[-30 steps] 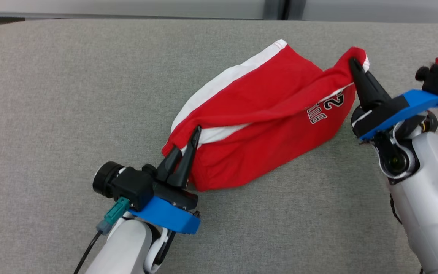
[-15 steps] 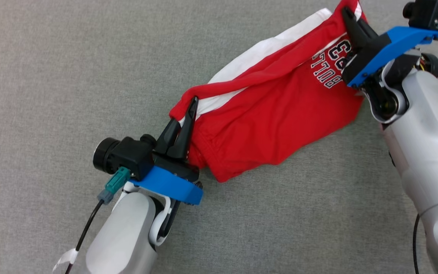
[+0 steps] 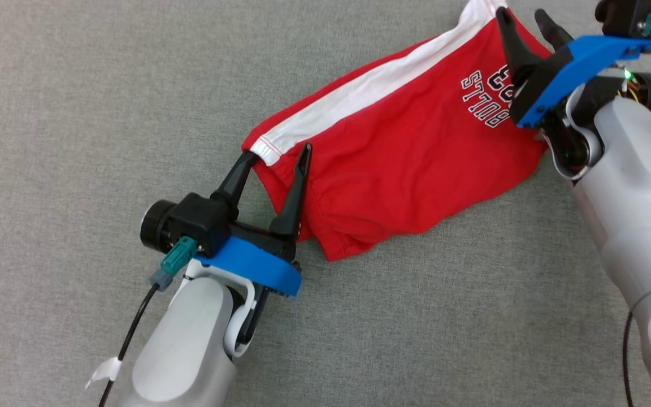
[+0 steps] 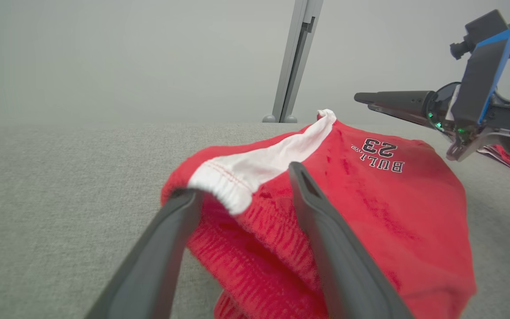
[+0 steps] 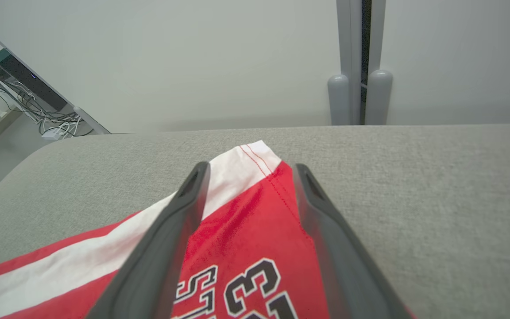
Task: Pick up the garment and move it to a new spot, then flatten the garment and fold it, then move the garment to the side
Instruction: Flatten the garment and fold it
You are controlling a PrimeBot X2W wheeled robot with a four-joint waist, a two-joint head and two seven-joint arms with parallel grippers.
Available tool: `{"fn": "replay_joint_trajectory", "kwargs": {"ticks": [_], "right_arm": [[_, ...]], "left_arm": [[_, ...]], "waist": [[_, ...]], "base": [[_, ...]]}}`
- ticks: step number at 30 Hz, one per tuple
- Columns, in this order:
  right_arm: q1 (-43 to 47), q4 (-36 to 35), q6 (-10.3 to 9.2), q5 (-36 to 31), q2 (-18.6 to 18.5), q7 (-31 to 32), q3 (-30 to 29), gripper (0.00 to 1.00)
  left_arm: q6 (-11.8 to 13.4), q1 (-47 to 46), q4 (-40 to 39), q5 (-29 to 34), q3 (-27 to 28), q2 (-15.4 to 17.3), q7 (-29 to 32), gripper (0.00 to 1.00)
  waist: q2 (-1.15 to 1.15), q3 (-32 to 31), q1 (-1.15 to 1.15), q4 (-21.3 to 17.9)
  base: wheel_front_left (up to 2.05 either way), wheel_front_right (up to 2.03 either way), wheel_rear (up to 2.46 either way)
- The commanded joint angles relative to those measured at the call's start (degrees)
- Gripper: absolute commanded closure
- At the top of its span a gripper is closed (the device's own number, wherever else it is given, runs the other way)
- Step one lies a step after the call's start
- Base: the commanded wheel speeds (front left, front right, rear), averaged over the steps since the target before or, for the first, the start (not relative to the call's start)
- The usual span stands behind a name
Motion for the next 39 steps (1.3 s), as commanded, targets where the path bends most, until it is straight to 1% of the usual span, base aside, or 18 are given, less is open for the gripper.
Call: {"fn": "replay_joint_trajectory", "kwargs": {"ticks": [1, 7, 13, 17, 21, 24, 27, 35, 39], "right_arm": [[1.53, 0.05, 0.03, 0.55, -0.71, -0.61, 0.67, 0.00], [4.59, -0.68, 0.03, 0.94, -4.42, -2.33, 4.91, 0.00], [7.48, 0.41, 0.03, 2.56, -7.62, -2.94, 7.54, 0.00], [8.79, 1.24, 0.03, 2.77, -9.20, -3.11, 9.58, 0.00], [9.15, 2.03, 0.03, 2.84, -10.38, -2.99, 11.29, 0.00], [8.81, 2.91, 0.03, 2.91, -10.91, -2.57, 12.40, 0.00], [8.11, 3.95, 0.03, 3.02, -11.46, -2.12, 13.16, 0.00], [7.65, 5.82, 0.03, 3.82, -12.00, -0.10, 14.66, 0.00], [8.24, 5.73, 0.03, 4.67, -11.18, 1.20, 15.57, 0.00]], "left_arm": [[-0.01, 0.75, 0.15, 0.39, 0.28, -0.16, -0.24, 0.00], [-0.01, 4.74, -0.62, 1.48, 0.30, -0.22, -0.24, 0.00], [-0.01, 9.40, -2.80, 3.54, 1.66, -0.20, -0.24, 0.00], [0.08, 11.97, -5.31, 5.37, 4.68, 0.03, -0.23, 0.00], [1.24, 13.92, -8.72, 7.20, 8.76, -0.07, -0.24, 0.00], [2.06, 14.88, -11.55, 7.88, 11.36, -0.16, -0.23, 0.00], [2.72, 15.63, -13.51, 8.30, 12.82, -0.25, -0.23, 0.00], [4.62, 16.14, -15.14, 7.11, 14.30, -0.27, -0.23, 0.00], [5.05, 16.25, -15.43, 6.79, 14.18, -0.28, -0.23, 0.00]], "waist": [[0.00, -0.63, 0.00, -0.20], [0.00, -3.08, 0.00, -0.25], [0.00, -5.18, 0.00, 0.55], [0.00, -5.94, 0.00, 1.28], [0.00, -6.13, 0.00, 1.94], [0.00, -5.91, 0.00, 2.54], [0.00, -5.56, 0.00, 3.19], [0.00, -4.59, 0.00, 4.68], [0.00, -4.27, 0.00, 5.05]], "base": [[0.00, 0.00, 0.00], [0.00, 0.00, 0.00], [0.00, 0.00, 0.00], [0.00, 0.00, 0.00], [0.00, 0.00, 0.00], [0.00, 0.00, 0.00], [0.00, 0.00, 0.00], [0.00, 0.00, 0.00], [0.00, 0.00, 0.00]]}}
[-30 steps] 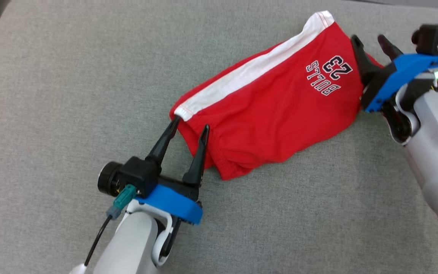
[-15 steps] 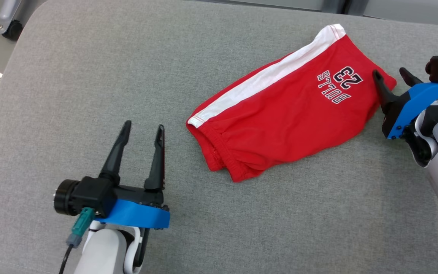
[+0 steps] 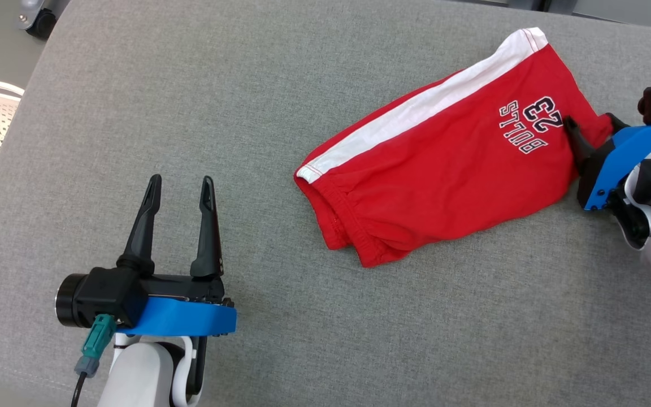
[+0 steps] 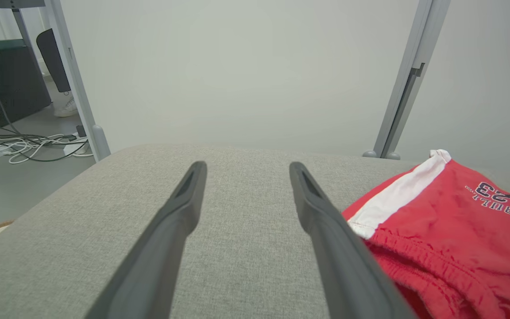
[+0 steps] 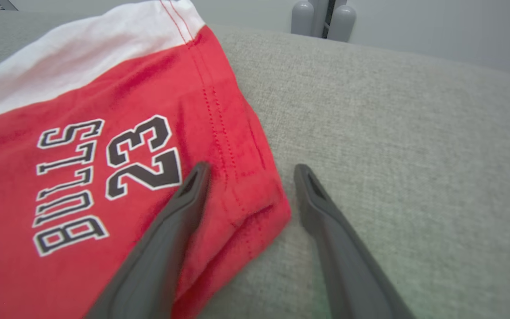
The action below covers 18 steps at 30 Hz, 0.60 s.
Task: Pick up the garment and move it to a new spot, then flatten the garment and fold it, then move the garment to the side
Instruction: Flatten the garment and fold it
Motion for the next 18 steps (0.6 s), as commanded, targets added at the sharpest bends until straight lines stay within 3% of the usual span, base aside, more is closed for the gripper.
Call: {"fn": "replay_joint_trajectory", "kwargs": {"ticks": [1, 2, 3, 4, 5, 6, 18], "right_arm": [[0.74, -0.13, 0.03, 0.13, 0.62, 0.66, 0.60, 0.00], [0.88, -0.56, 0.04, 0.28, 0.77, 0.93, 1.10, 0.00], [1.04, -0.96, 0.04, 0.50, 0.85, 1.27, 1.53, 0.11], [1.23, -1.41, 0.04, 0.76, 0.89, 1.73, 1.91, 0.45], [1.34, -1.78, 0.05, 0.96, 0.79, 2.02, 2.27, 0.85], [1.41, -2.14, 0.07, 1.14, 0.67, 2.22, 2.72, 1.00], [4.05, -6.88, 0.02, 7.55, 1.16, -3.33, 2.86, 1.00]], "left_arm": [[0.12, 0.37, -0.24, -0.12, -0.08, -0.11, -0.23, 0.00], [0.33, 0.43, -0.37, -0.23, -0.16, -0.11, -0.23, 0.00], [0.43, 0.51, -0.46, -0.29, -0.20, -0.11, -0.24, 0.00], [0.59, 0.57, -0.50, -0.40, -0.23, -0.10, -0.23, 0.00], [0.52, 0.52, -0.47, -0.47, -0.23, -0.10, -0.23, 0.00], [0.49, 0.47, -0.40, -0.39, -0.20, -0.10, -0.23, 0.00], [0.61, 0.72, -0.23, 0.75, 1.46, -0.09, -0.23, 0.00]], "waist": [[0.00, 0.07, 0.00, -0.01], [0.00, 0.12, 0.00, -0.04], [0.00, 0.14, 0.00, -0.09], [0.00, 0.16, 0.00, -0.15], [0.00, 0.16, 0.00, -0.21], [0.00, 0.14, 0.00, -0.31], [0.00, -2.53, 0.00, -4.67]], "base": [[0.00, 0.00, 0.00], [0.00, 0.00, 0.00], [0.00, 0.00, 0.00], [0.00, 0.00, 0.00], [0.00, 0.00, 0.00], [0.00, 0.00, 0.00], [0.00, 0.00, 0.00]]}}
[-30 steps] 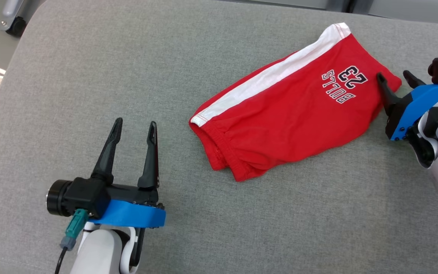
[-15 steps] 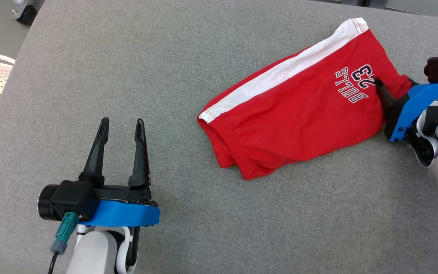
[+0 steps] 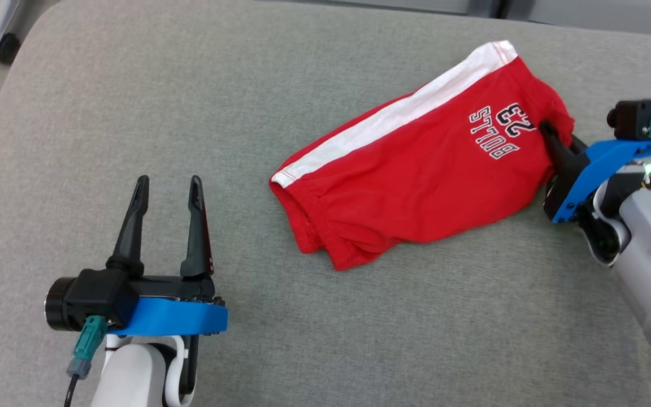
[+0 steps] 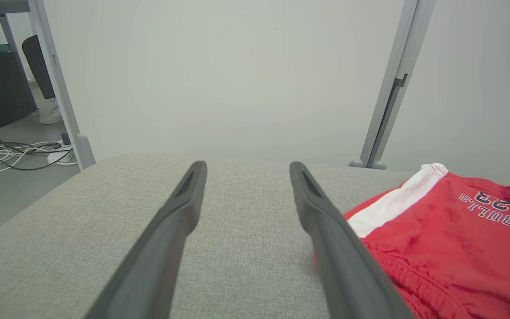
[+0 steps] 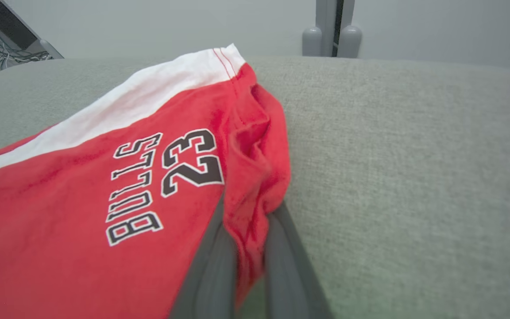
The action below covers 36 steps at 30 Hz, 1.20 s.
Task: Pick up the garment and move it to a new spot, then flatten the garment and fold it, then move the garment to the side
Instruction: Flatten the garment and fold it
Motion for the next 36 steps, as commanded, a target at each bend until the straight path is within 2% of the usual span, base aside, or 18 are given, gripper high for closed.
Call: {"fn": "replay_joint_trajectory", "kwargs": {"ticks": [1, 12, 20, 27, 36], "right_arm": [[1.52, -0.55, 0.01, 0.76, 0.23, -0.62, -0.06, 1.00], [13.64, -8.59, 0.01, 9.04, 0.18, -6.39, -1.10, 1.00], [22.21, -11.98, 0.01, 12.31, -1.31, -7.61, -6.86, 1.00], [28.96, -12.92, 0.01, 9.74, -3.25, -7.62, -15.57, 1.00], [30.33, -14.44, 0.01, 5.07, -0.33, -7.62, -21.86, 1.00]], "left_arm": [[-0.05, 0.71, -0.07, 0.34, 0.54, -0.06, -0.24, 0.00], [-0.49, 4.78, -0.71, 2.51, 3.68, -0.05, -0.24, 0.00], [-1.00, 7.73, -1.08, 3.59, 5.86, -0.04, -0.24, 0.00], [-1.29, 8.45, -1.23, 3.35, 5.62, -0.05, -0.24, 0.00], [-1.21, 9.26, -0.94, 3.39, 5.54, -0.05, -0.24, 0.00]], "waist": [[0.00, -1.29, 0.00, -1.39], [0.00, -6.62, 0.00, -8.71], [0.00, -8.25, 0.00, -11.76], [0.00, -8.74, 0.00, -11.74], [0.00, -9.26, 0.00, -12.30]], "base": [[0.00, 0.00, 0.00], [0.00, 0.00, 0.00], [0.00, 0.00, 0.00], [0.00, 0.00, 0.00], [0.00, 0.00, 0.00]]}}
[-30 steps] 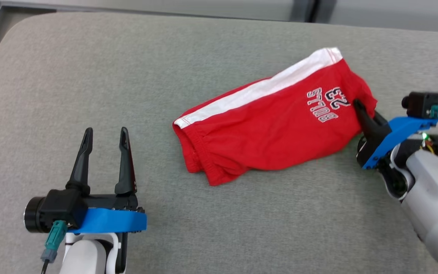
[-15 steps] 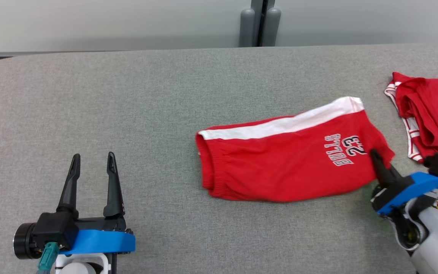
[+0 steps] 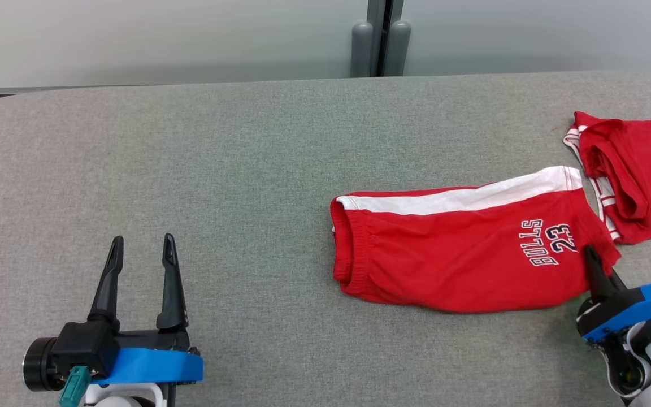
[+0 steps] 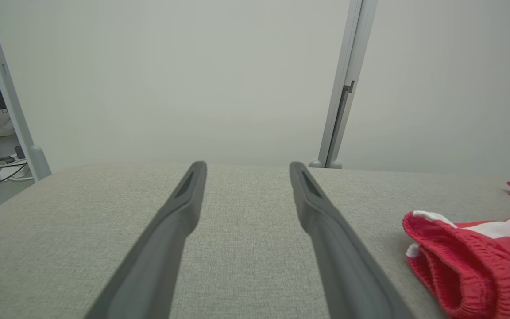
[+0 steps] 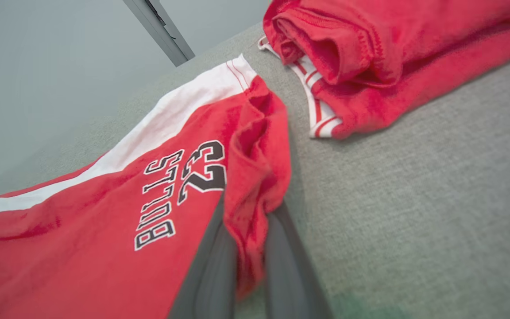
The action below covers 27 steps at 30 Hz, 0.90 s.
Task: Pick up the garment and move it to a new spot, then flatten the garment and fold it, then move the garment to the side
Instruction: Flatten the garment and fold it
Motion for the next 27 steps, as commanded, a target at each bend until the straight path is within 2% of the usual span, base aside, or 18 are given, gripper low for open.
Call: {"fn": "replay_joint_trajectory", "kwargs": {"ticks": [1, 6, 11, 18, 27], "right_arm": [[-0.72, -0.79, 0.02, -0.87, 0.61, -0.22, -0.49, 1.00], [-2.58, -4.44, 0.02, -3.83, 2.59, -0.20, -1.78, 1.00], [-4.30, -7.48, 0.02, -5.88, 4.95, -0.20, -0.72, 1.00], [-8.06, -8.61, 0.02, -8.72, 8.08, 0.04, 3.96, 1.00], [-10.70, -8.34, 0.02, -10.28, 11.21, 1.28, 11.02, 1.00]], "left_arm": [[-0.18, 0.25, 0.14, 0.28, 0.20, -0.03, -0.23, 0.00], [0.25, 0.45, -0.03, 0.37, -0.58, -0.02, -0.23, 0.00], [0.14, 0.42, 0.27, 0.12, -0.97, -0.02, -0.23, 0.00], [-0.66, -0.17, 1.05, -0.63, -1.42, -0.03, -0.23, 0.00], [-0.13, 0.78, 0.99, -1.48, -1.94, -0.03, -0.23, 0.00]], "waist": [[0.00, -0.16, 0.00, -0.09], [0.00, -1.17, 0.00, 0.03], [0.00, -2.02, 0.00, 0.68], [0.00, -2.97, 0.00, 3.38], [0.00, -3.36, 0.00, 6.21]], "base": [[0.00, 0.00, 0.00], [0.00, 0.00, 0.00], [0.00, 0.00, 0.00], [0.00, 0.00, 0.00], [0.00, 0.00, 0.00]]}}
